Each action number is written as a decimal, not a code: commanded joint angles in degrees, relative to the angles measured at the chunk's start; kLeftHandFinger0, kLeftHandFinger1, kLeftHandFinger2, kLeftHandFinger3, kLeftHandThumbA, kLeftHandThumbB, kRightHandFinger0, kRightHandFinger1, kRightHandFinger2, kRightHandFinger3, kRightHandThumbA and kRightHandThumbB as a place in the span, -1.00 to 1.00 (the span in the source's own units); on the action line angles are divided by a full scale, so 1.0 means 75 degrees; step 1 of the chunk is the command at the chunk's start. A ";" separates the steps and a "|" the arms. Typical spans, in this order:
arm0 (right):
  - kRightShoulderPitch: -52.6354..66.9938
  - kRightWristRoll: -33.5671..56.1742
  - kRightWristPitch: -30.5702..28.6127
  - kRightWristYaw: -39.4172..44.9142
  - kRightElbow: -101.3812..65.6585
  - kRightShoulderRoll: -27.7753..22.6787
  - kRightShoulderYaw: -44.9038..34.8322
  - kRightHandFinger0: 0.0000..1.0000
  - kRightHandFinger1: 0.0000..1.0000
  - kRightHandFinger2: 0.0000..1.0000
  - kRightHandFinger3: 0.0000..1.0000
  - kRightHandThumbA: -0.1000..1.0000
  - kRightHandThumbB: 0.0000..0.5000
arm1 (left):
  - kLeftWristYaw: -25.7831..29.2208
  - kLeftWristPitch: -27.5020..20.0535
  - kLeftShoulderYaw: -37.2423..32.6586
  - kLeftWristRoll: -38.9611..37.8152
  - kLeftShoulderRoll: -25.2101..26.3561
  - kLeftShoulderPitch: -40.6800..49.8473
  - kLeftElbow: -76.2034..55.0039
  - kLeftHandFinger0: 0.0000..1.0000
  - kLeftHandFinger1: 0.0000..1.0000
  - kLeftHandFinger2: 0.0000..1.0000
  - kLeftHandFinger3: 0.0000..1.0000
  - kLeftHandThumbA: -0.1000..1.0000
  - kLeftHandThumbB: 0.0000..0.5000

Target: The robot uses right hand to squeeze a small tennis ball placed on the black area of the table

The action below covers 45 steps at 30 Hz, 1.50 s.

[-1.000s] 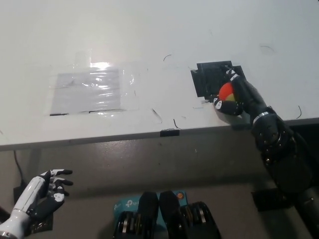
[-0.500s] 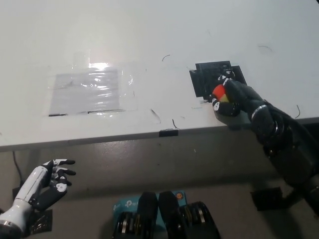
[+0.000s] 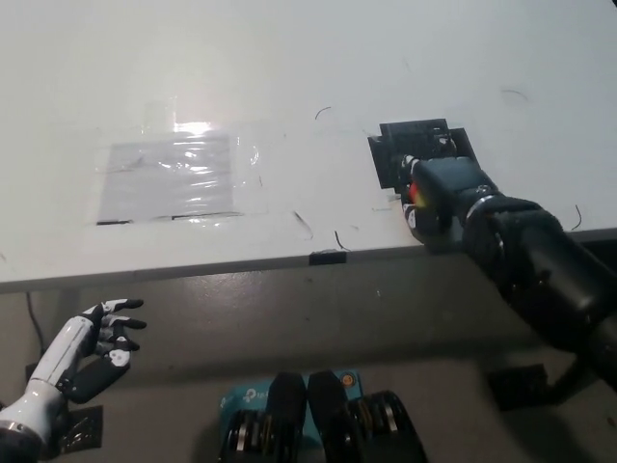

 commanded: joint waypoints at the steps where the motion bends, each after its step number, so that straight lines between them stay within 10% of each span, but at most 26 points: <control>1: 0.0789 -0.0841 -0.0319 -0.0336 0.0001 -0.0236 0.0348 -1.00 -0.97 -0.45 0.22 -1.00 -1.00 | -0.0095 -0.0025 0.0044 0.0026 0.0157 -0.0122 -0.0193 -0.05 0.11 0.34 0.54 -0.64 -0.87; 3: 0.1181 -0.0927 -0.1167 -0.2524 0.0521 -0.0110 -0.0067 -1.00 -1.00 -0.79 -0.49 -1.00 -1.00 | -0.0106 -0.0100 0.0057 0.0008 0.0157 -0.0152 -0.0131 -0.06 0.10 0.33 0.53 -0.63 -0.87; 6: 0.1423 -0.0692 -0.1911 -0.3571 0.0756 -0.0029 -0.0486 -1.00 -0.80 -0.40 -0.40 -1.00 -1.00 | -0.0082 -0.0095 0.0025 0.0100 0.0160 -0.0162 -0.0155 -0.06 0.11 0.33 0.53 -0.62 -0.89; 8: 0.1618 -0.0508 -0.2831 -0.4712 0.1025 0.0019 -0.0833 -1.00 -0.65 -0.13 -0.94 -1.00 -0.93 | -0.0069 -0.0207 0.0004 0.0132 0.0160 -0.0166 -0.0114 -0.08 0.10 0.32 0.53 -0.60 -0.85; 13: 0.1824 -0.0183 -0.3589 -0.5491 0.1060 0.0113 -0.1395 -1.00 -0.34 0.24 -0.93 -1.00 -0.11 | -0.0115 -0.0040 0.0040 0.0038 0.0129 -0.0165 -0.0133 -0.08 0.09 0.30 0.52 -0.61 -0.81; 18: 0.2121 0.0382 -0.4347 -0.6202 0.1009 0.0407 -0.2310 -1.00 -0.65 -0.11 -0.46 -1.00 0.26 | -0.0108 -0.0137 0.0028 0.0092 0.0164 -0.0121 -0.0183 -0.07 0.11 0.31 0.50 -0.62 -0.85; 35: 0.2012 0.3129 -0.5066 -0.5759 0.0148 0.2030 -0.6126 -1.00 -1.00 -0.50 -0.44 -1.00 -0.08 | -0.0084 -0.0219 0.0064 0.0042 0.0123 0.0015 -0.0204 -0.08 0.11 0.32 0.51 -0.64 -0.81; 38: 0.1829 0.4330 -0.4599 -0.5207 -0.0307 0.2451 -0.6909 -1.00 -1.00 -1.00 -0.73 -1.00 -0.21 | -0.0097 -0.0306 0.0065 0.0016 0.0128 0.0011 -0.0185 -0.12 0.09 0.32 0.53 -0.71 -0.86; 45: 0.1337 0.7740 -0.2980 -0.4464 -0.1501 0.3358 -0.8665 -1.00 -1.00 -0.66 -0.72 -1.00 -0.63 | -0.0075 -0.0180 0.0062 0.0065 0.0111 0.0084 -0.0254 -0.07 0.13 0.33 0.50 -0.63 -0.83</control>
